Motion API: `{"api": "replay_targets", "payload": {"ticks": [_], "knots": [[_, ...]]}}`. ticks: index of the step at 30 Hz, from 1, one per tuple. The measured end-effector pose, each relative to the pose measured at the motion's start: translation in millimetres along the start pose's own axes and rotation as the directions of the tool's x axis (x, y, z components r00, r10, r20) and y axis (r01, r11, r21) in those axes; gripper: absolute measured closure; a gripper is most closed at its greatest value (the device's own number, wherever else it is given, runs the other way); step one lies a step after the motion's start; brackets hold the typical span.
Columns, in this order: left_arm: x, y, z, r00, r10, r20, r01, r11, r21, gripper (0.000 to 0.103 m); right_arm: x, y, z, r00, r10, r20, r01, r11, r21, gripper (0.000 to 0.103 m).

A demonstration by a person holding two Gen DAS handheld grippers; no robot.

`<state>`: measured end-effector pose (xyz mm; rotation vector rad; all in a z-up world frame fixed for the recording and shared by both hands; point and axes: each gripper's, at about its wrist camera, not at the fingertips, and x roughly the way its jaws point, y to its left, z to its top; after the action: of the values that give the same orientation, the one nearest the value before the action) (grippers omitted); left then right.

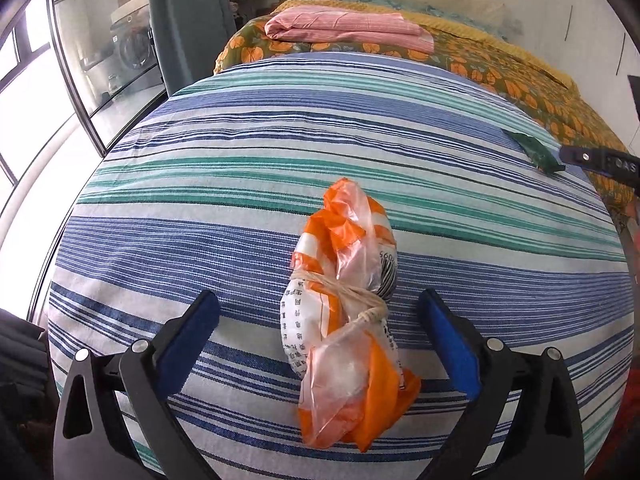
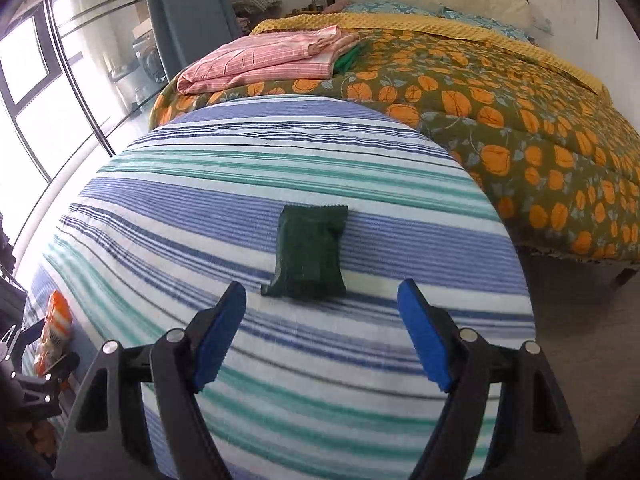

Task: Collect trash
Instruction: 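Grasp the dark green packet with the right tool while the left tool holds the orange-white packet, then carry both packets over the blue wastebasket and open both tools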

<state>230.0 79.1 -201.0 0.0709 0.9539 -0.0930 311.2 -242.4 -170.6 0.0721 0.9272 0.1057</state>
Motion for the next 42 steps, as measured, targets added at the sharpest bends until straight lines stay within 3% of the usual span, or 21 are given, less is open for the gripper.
{"api": "replay_targets", "payload": {"ticks": [3,5,6,7,10,16,20,22,25,31,35,36,37,39,40,42], "knots": [[0,0,0,1.000,0.000,0.000,0.000,1.000,0.000,0.006,20,5,10,1.000,-0.016,-0.018,0.016,1.000,-0.001,0.027],[0,0,0,1.000,0.000,0.000,0.000,1.000,0.000,0.006,33,9,11,0.999,-0.020,-0.041,0.020,1.000,0.002,0.037],[0,0,0,1.000,0.000,0.000,0.000,1.000,0.000,0.006,35,11,9,0.999,-0.021,-0.045,0.021,1.000,-0.002,0.054],[0,0,0,1.000,0.000,0.000,0.000,1.000,0.000,0.006,36,14,6,0.999,-0.033,-0.038,0.032,0.999,-0.012,0.061],[0,0,0,1.000,-0.002,0.000,0.002,1.000,0.000,0.006,26,26,-9,1.000,0.005,-0.015,-0.005,1.000,-0.029,0.064],[0,1,0,1.000,-0.008,0.000,0.008,1.000,-0.002,0.006,-21,66,-74,0.992,0.120,-0.047,-0.126,0.983,-0.137,0.064],[-10,11,-7,0.994,-0.109,0.011,0.109,0.994,0.018,0.005,-47,82,-112,0.992,0.116,-0.046,-0.123,0.969,-0.216,0.062],[-19,25,-15,0.984,-0.178,0.029,0.179,0.984,-0.012,0.005,-54,82,-118,0.991,0.125,-0.057,-0.134,0.968,-0.214,0.052],[-28,37,-22,0.966,-0.253,0.060,0.257,0.964,-0.065,0.005,-59,77,-117,0.989,0.134,-0.055,-0.143,0.966,-0.214,0.048],[-27,14,-5,0.975,-0.217,0.044,0.216,0.976,0.023,0.006,-56,88,-105,0.983,0.137,-0.119,-0.164,0.951,-0.261,0.048],[-18,3,5,0.982,-0.189,-0.012,0.189,0.981,0.048,0.018,-43,94,-99,0.983,0.087,-0.164,-0.128,0.957,-0.261,0.049],[-16,2,5,0.985,-0.172,-0.020,0.173,0.983,0.061,0.020,-40,94,-99,0.982,0.083,-0.172,-0.127,0.957,-0.259,0.057],[-15,1,5,0.987,-0.157,-0.026,0.158,0.985,0.070,0.027,-40,94,-99,0.982,0.076,-0.174,-0.120,0.958,-0.262,0.066],[-13,0,5,0.989,-0.141,-0.034,0.143,0.987,0.073,0.041,-46,92,-101,0.986,0.065,-0.153,-0.104,0.960,-0.259,0.069],[-12,1,5,0.990,-0.135,-0.035,0.137,0.988,0.073,0.056,-50,91,-102,0.987,0.075,-0.143,-0.110,0.961,-0.252,0.070],[-13,1,4,0.991,-0.129,-0.025,0.130,0.989,0.067,0.058,-62,83,-107,0.988,0.098,-0.119,-0.123,0.967,-0.222,0.070]]}}
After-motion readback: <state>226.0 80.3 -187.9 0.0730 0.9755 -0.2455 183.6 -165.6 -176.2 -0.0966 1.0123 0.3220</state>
